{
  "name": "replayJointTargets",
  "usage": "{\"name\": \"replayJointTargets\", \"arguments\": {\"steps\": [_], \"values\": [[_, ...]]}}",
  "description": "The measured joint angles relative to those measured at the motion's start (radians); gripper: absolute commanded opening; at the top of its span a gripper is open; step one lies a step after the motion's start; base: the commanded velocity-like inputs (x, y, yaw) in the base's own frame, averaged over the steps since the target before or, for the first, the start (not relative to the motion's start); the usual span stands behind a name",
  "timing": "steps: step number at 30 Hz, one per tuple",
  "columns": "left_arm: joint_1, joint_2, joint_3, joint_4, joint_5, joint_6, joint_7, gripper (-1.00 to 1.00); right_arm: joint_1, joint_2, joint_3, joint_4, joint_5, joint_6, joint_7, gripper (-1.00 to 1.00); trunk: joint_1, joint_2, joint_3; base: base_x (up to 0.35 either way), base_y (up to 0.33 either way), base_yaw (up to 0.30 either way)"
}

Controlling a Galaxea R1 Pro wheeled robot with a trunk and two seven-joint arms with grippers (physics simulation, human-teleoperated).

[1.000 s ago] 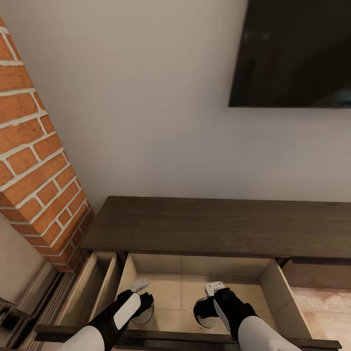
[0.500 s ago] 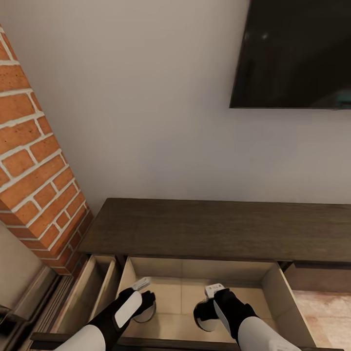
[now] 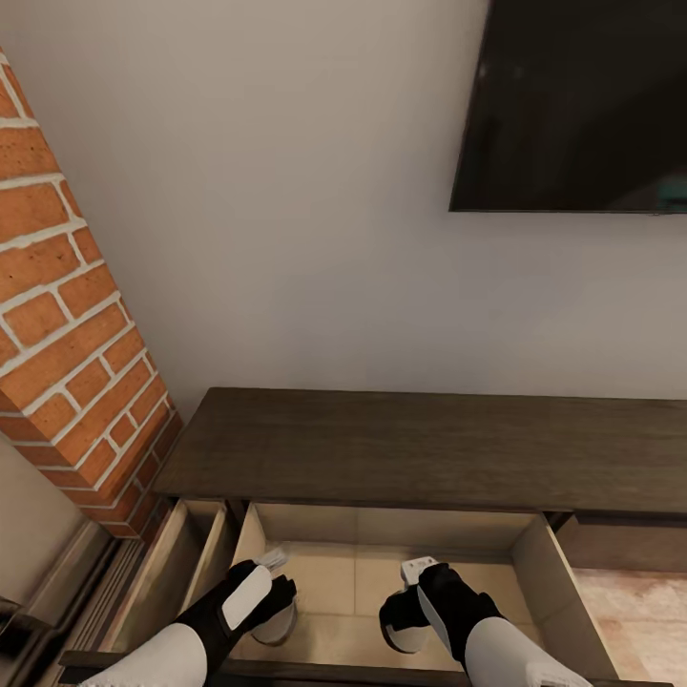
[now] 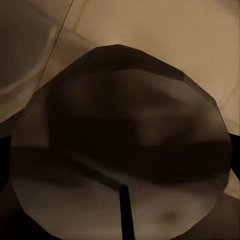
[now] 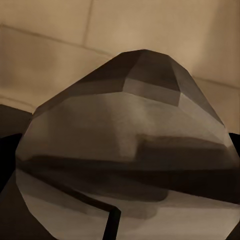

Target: Place each of the two pumpkins and all three candles from the living room inside a cabinet in the living room (use any cabinet), then make sure every cabinet is closed, and position the cauldron so it is next to a table in the living room.

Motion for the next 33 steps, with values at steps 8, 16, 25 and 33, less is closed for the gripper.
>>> {"name": "replayJointTargets", "arguments": {"steps": [8,16,25,33], "values": [[-0.005,0.002,0.009,-0.047,0.002,-0.016,-0.022,-1.0,-0.021,0.0,-0.001,0.004,-0.046,0.0,0.003,-1.0,0.0,0.0,0.0,0.0,0.0,-0.003],[-0.005,0.004,0.009,-0.082,0.001,-0.015,-0.023,-1.0,-0.021,-0.002,0.003,0.005,-0.091,0.002,0.001,-1.0,0.0,0.0,0.004,0.0,0.0,-0.183],[-0.004,0.004,0.009,-0.083,0.002,-0.015,-0.022,-1.0,-0.021,0.0,0.003,0.006,-0.139,0.005,-0.002,-1.0,0.0,0.0,0.001,0.0,0.0,-0.025],[-0.004,0.005,0.009,-0.083,0.002,-0.015,-0.022,-1.0,-0.024,0.0,0.005,0.005,-0.183,0.006,-0.004,-1.0,0.0,0.0,-0.012,0.0,0.0,0.0]]}}
